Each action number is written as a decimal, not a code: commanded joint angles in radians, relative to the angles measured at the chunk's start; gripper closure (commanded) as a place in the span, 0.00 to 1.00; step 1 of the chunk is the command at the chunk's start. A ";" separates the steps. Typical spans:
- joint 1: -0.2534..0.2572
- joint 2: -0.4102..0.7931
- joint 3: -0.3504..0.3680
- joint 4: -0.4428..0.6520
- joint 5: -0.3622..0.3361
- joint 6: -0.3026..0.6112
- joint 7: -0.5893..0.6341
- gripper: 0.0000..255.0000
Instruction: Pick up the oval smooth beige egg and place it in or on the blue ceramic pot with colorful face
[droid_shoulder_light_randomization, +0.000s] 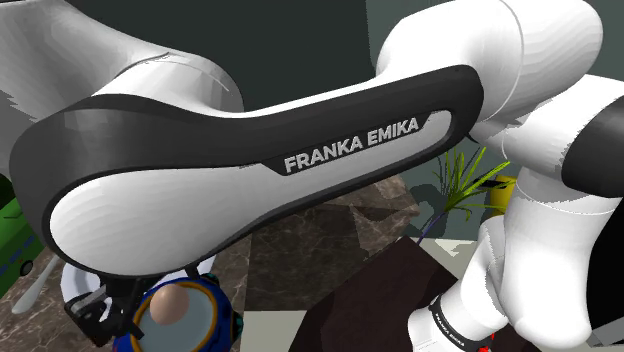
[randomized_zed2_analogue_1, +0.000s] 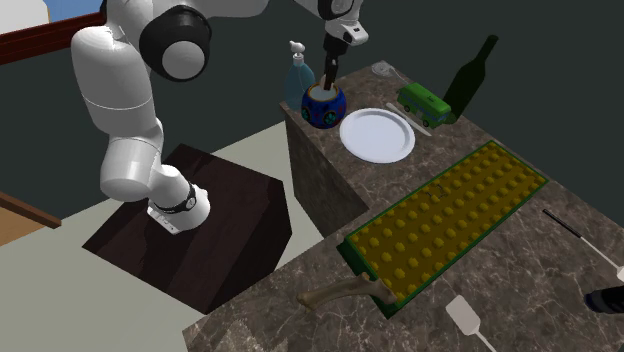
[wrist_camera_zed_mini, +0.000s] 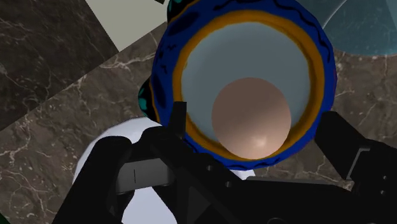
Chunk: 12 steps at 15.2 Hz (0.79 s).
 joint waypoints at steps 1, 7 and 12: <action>0.000 0.000 0.000 0.000 0.000 0.000 0.000 0.00; 0.017 0.024 0.001 0.160 -0.007 -0.137 0.001 0.00; 0.018 0.024 0.001 0.160 -0.007 -0.137 0.001 0.00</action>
